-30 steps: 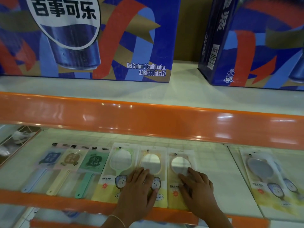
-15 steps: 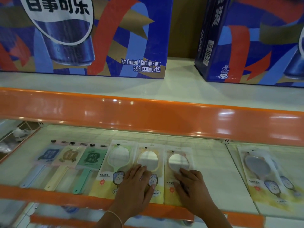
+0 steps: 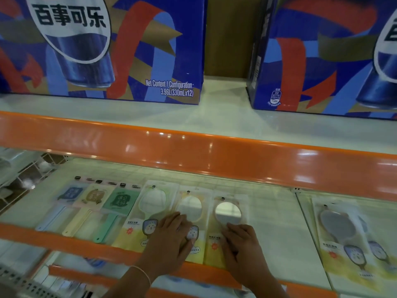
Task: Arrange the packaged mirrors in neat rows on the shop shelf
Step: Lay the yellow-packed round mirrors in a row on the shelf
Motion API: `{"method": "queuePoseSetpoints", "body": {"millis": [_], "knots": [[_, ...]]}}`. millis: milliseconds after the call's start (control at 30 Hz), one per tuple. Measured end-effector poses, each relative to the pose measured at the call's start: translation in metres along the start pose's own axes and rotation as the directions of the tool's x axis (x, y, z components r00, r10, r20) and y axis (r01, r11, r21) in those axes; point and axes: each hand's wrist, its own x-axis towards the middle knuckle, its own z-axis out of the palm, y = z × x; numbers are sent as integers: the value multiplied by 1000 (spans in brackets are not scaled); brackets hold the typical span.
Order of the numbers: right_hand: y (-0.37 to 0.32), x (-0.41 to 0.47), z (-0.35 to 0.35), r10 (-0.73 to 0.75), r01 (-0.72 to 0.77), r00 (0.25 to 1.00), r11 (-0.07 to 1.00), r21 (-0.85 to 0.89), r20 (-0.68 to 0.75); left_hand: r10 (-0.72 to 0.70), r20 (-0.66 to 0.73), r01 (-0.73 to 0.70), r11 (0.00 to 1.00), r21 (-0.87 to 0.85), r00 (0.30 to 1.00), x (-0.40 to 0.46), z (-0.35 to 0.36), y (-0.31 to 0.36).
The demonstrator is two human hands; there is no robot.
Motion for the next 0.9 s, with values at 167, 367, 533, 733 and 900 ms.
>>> {"method": "queuePoseSetpoints", "body": {"millis": [167,367,533,733,900], "knots": [[2,3,-19,220,-185,949,969,164,-224,-2,-18,2,1000,4,1000,14,-7,21],[50,-19,-61,346,-330,884,938,106,-314,116,-8,-117,992,-52,993,60,2,89],[114,-42,-120,381,-469,770,882,-50,-512,193,139,-161,964,-214,971,94,22,169],[170,-66,-152,747,-788,612,606,-112,-261,202,250,-70,889,-452,947,123,40,253],[177,-68,-161,776,-784,614,621,2,-142,141,313,43,856,-515,939,132,54,295]]}}
